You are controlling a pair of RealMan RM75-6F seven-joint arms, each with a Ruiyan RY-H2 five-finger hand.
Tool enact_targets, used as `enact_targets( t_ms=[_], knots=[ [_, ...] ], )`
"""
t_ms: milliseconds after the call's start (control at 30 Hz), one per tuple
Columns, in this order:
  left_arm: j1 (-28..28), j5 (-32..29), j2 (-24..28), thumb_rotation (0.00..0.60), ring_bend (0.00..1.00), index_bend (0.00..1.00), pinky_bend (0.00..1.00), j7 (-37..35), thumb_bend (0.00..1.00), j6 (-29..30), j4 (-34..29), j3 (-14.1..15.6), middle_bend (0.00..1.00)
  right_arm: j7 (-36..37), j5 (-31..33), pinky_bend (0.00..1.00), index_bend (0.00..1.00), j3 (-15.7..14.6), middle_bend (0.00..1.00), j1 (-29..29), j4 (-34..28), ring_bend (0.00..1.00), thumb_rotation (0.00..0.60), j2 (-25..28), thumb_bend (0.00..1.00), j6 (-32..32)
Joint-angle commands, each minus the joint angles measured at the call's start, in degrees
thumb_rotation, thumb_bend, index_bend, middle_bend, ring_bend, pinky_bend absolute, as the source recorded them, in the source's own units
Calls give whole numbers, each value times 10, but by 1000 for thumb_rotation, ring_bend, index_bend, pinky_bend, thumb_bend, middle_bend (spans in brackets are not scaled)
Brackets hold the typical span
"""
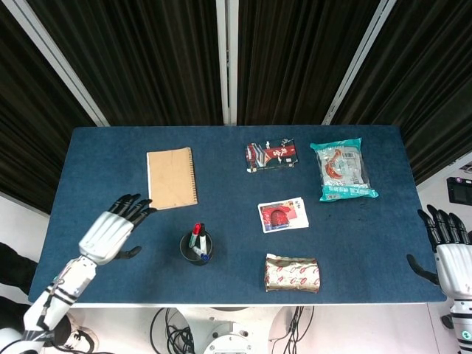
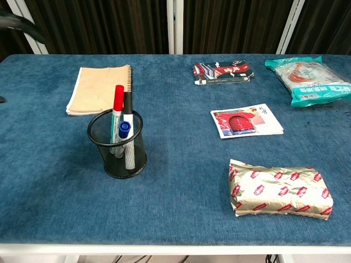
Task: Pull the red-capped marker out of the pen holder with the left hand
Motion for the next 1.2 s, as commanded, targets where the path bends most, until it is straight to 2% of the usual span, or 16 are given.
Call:
enact_targets(
  t_ms=[33,300,567,767,1200],
  knots=[
    [-47,-41,-29,600,0,185,111,11,222,-52,-1,-19,101,1,-1,0,0,-1,0,-1,0,0,600,1,210,-1],
    [-124,-128,-80,600,0,226,114,30,256,-119,30,-48,111,1,-7,0,0,-5,0,-3,-4,0,600,6,209,3],
    [-177,-189,-104,600,29,279,158,27,271,-165,39,-50,153,1,-7,0,0,-5,0,-4,-7,0,600,7,209,3],
    [-201,-216,-110,600,29,331,158,48,283,-163,39,-43,156,5,-5,0,0,-5,0,-4,-4,0,600,7,209,2],
    [-225,-252,-121,600,29,372,158,88,282,-121,34,-25,160,22,9,0,0,-1,0,-5,3,0,600,10,208,-5]
  ],
)
